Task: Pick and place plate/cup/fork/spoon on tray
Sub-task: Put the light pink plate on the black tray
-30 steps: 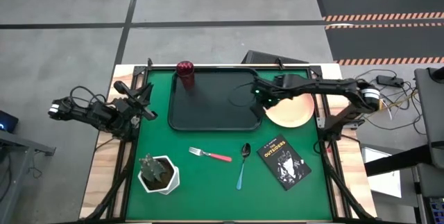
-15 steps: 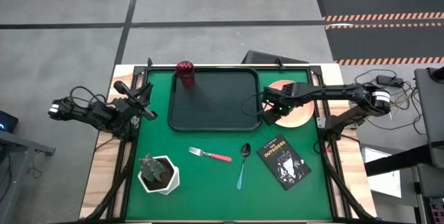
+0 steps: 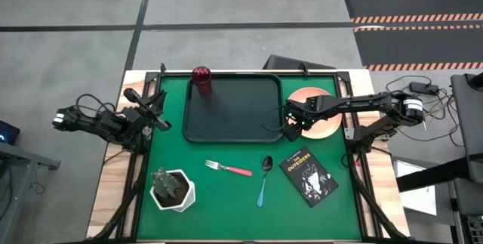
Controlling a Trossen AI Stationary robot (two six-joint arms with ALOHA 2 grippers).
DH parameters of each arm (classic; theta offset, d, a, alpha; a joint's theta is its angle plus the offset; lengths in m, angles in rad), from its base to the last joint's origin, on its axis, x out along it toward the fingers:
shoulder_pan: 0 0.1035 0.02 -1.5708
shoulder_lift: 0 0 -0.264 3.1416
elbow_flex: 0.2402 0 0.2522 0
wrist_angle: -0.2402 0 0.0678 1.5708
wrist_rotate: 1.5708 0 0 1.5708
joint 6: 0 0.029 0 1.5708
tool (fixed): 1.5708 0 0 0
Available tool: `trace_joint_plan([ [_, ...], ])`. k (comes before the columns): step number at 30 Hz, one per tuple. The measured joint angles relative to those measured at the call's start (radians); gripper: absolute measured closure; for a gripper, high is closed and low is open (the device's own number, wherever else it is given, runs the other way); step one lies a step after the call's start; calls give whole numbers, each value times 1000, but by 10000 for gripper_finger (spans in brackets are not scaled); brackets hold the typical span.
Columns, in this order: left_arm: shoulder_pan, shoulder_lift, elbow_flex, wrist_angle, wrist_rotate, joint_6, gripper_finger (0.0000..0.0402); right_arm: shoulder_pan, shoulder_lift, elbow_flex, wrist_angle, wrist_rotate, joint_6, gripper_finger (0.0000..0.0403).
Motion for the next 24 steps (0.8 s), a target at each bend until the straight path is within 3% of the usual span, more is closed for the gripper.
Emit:
trace_joint_plan([
  [17, 0, 0, 0, 0, 0, 0, 386, 16, 0, -91, 120, 70, 0, 222],
  [24, 0, 0, 0, 0, 0, 0, 386, 16, 0, -119, 161, 75, 1, 260],
])
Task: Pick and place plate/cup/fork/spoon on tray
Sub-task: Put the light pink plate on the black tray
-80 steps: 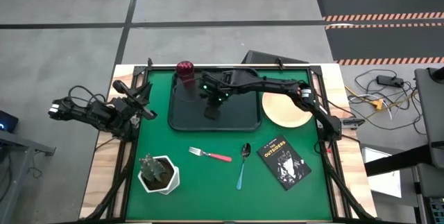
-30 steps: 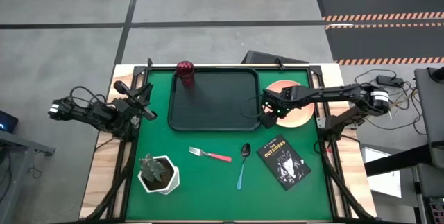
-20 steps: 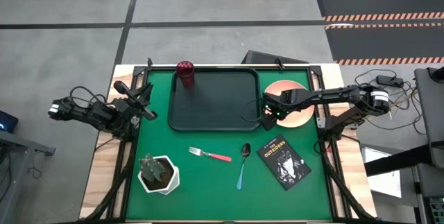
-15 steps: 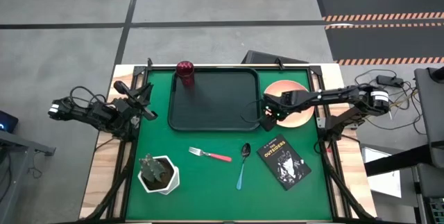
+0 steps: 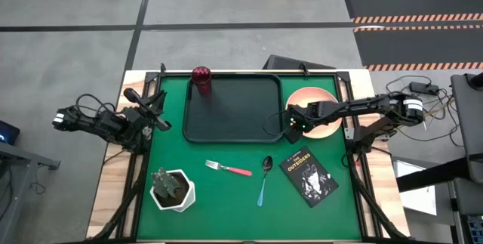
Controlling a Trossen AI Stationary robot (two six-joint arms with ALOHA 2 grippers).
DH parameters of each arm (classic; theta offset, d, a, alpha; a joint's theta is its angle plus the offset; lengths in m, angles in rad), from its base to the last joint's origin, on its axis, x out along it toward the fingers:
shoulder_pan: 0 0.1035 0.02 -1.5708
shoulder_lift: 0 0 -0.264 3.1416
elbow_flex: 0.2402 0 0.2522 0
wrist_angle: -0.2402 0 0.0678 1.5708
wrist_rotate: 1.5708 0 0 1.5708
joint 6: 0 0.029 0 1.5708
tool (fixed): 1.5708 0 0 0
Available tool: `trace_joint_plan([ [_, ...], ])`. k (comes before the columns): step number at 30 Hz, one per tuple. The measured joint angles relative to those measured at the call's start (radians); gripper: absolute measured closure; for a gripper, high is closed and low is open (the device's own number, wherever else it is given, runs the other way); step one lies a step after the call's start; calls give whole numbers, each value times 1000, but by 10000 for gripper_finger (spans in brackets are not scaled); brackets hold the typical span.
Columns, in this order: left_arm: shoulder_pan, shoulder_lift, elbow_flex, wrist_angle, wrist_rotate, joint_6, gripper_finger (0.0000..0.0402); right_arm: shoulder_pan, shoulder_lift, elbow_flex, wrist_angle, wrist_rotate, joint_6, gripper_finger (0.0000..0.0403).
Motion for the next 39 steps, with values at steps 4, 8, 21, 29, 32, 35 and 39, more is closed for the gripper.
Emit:
trace_joint_plan([
  [4, 0, 0, 0, 0, 0, 0, 386, 0, 0, -5, 3, 3, 7, 293],
  [8, 0, 0, 0, 0, 0, 0, 386, 0, 0, -5, 3, 2, 8, 333],
  [21, 0, 0, 0, 0, 0, 0, 386, 0, -9, -4, 1, 14, -1, 388],
  [29, 0, 0, 0, 0, 0, 0, 386, 0, -66, -4, -23, 4, -4, 390],
  [32, 0, 0, 0, 0, 0, 0, 386, 5, -81, 22, -68, 23, -6, 390],
  [35, 0, 0, 0, 0, 0, 0, 386, 13, -84, 71, -117, 64, -16, 392],
  [39, 0, 0, 0, 0, 0, 0, 386, 22, -77, 164, -202, 122, -39, 393],
])
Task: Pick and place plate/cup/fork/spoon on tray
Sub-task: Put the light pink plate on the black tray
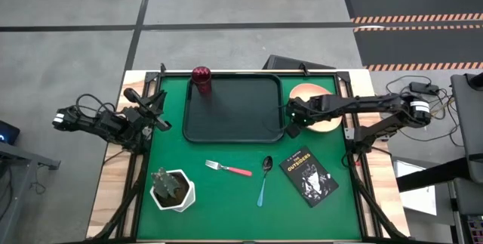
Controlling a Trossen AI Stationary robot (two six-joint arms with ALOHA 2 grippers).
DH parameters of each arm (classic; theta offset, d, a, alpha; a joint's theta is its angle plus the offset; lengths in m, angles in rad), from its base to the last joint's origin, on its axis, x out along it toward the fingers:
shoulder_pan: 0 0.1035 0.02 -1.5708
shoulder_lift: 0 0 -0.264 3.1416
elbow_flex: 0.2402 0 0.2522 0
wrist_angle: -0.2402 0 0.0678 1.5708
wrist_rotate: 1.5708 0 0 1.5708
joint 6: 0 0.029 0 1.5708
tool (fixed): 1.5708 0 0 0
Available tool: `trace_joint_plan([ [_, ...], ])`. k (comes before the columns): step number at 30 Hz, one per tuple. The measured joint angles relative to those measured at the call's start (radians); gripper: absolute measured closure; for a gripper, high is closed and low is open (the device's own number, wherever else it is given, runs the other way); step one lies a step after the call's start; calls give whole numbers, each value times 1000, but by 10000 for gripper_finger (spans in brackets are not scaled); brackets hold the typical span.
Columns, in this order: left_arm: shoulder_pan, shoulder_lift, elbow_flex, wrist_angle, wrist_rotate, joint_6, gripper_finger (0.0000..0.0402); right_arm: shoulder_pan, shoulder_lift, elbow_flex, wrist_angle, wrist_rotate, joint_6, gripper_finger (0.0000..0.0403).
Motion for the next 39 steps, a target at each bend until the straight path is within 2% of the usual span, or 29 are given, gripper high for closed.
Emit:
trace_joint_plan([
  [9, 0, 0, 0, 0, 0, 0, 386, 12, 7, 168, -59, 60, -72, 392],
  [14, 0, 0, 0, 0, 0, 0, 386, 26, 58, 252, -59, 82, -144, 393],
  [26, 0, 0, 0, 0, 0, 0, 386, 98, 374, 554, -51, 165, -402, 394],
  [32, 0, 0, 0, 0, 0, 0, 386, 118, 535, 719, -50, 165, -535, 394],
  [39, 0, 0, 0, 0, 0, 0, 386, 120, 672, 845, -48, 134, -628, 394],
])
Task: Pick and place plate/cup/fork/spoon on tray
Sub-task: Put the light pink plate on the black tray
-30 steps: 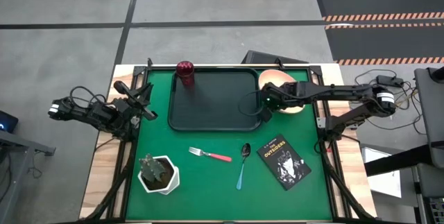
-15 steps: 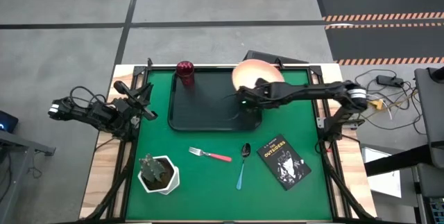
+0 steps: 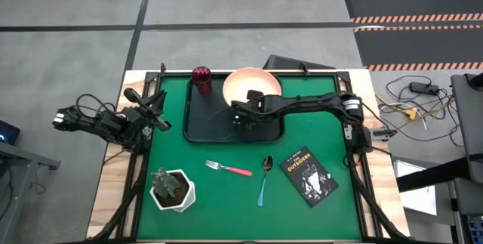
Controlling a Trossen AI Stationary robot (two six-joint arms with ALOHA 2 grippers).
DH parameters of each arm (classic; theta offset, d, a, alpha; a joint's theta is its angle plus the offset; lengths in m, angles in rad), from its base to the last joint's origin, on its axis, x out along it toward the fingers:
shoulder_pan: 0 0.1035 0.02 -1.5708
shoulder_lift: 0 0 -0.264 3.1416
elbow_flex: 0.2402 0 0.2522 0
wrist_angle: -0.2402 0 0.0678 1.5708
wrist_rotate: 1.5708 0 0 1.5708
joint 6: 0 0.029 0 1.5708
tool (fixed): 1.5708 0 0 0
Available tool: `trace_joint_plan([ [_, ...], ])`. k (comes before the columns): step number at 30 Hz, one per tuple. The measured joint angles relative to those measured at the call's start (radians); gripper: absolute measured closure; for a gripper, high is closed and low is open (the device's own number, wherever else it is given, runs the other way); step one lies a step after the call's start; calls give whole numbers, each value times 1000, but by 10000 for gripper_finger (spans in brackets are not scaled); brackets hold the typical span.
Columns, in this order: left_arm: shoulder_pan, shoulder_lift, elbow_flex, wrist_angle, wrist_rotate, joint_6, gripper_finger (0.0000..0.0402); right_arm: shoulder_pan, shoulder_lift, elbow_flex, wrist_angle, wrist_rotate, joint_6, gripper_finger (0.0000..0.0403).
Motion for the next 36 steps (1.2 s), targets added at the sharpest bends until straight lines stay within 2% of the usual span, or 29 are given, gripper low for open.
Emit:
trace_joint_plan([
  [10, 0, 0, 0, 0, 0, 0, 386, 0, 165, 140, 2, -79, -59, 394],
  [18, 0, 0, 0, 0, 0, 0, 386, 0, 239, 226, -25, -82, -85, 394],
  [26, 0, 0, 0, 0, -2, 0, 386, -8, 238, 217, -47, -151, -41, 395],
  [36, 0, 0, 0, 0, -3, 0, 386, -12, 238, 173, -47, -159, -24, 386],
])
